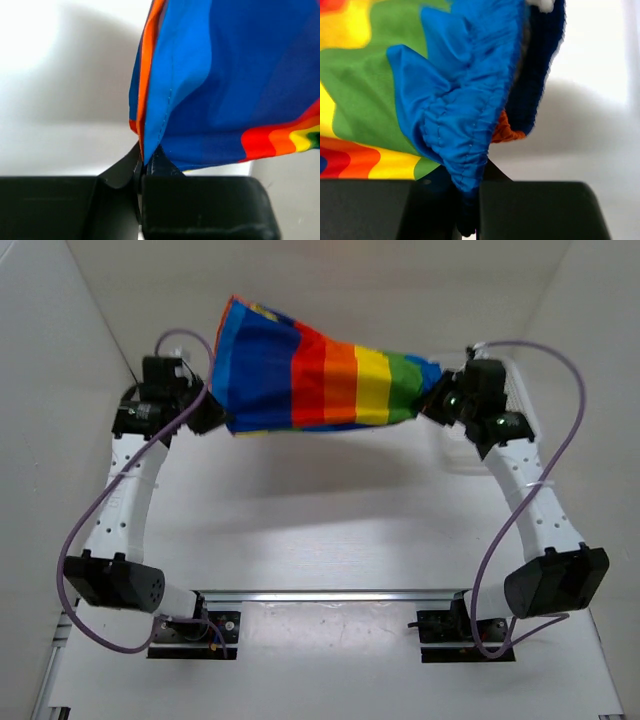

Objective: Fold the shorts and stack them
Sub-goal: Fold the shorts

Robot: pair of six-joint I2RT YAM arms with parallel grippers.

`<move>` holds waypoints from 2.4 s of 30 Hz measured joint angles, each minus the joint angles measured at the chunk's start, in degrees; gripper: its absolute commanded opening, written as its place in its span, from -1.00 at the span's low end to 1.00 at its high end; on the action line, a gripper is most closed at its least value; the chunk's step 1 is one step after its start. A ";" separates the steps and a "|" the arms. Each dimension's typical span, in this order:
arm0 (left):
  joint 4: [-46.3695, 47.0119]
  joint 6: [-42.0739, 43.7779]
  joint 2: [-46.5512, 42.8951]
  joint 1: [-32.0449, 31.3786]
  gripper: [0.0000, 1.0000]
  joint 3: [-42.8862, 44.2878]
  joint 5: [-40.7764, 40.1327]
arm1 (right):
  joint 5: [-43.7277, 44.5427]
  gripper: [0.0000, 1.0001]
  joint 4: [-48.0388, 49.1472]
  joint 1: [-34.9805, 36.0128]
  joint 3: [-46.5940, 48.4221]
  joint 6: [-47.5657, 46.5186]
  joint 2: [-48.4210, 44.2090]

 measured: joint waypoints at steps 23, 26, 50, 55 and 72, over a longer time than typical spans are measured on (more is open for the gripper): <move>-1.66 4.74 1.68 0.50 0.87 -28.76 -3.32 | 5.90 0.67 -10.12 -1.46 -26.40 -3.72 -5.51; -1.36 4.90 5.20 0.42 0.78 -28.76 -4.20 | 5.49 0.70 -9.60 -1.53 -25.03 -5.66 2.36; 7.17 7.69 30.38 4.44 0.44 -19.34 -4.72 | -4.98 -0.68 1.31 -2.38 -24.72 -7.87 21.70; 8.17 7.91 30.97 4.44 0.12 -19.34 -3.02 | -5.35 -1.00 1.99 -2.38 -24.72 -8.13 21.70; 12.17 6.54 27.96 -1.14 -0.43 -27.19 0.39 | 3.93 -1.00 -2.71 -2.34 -26.18 -9.66 12.83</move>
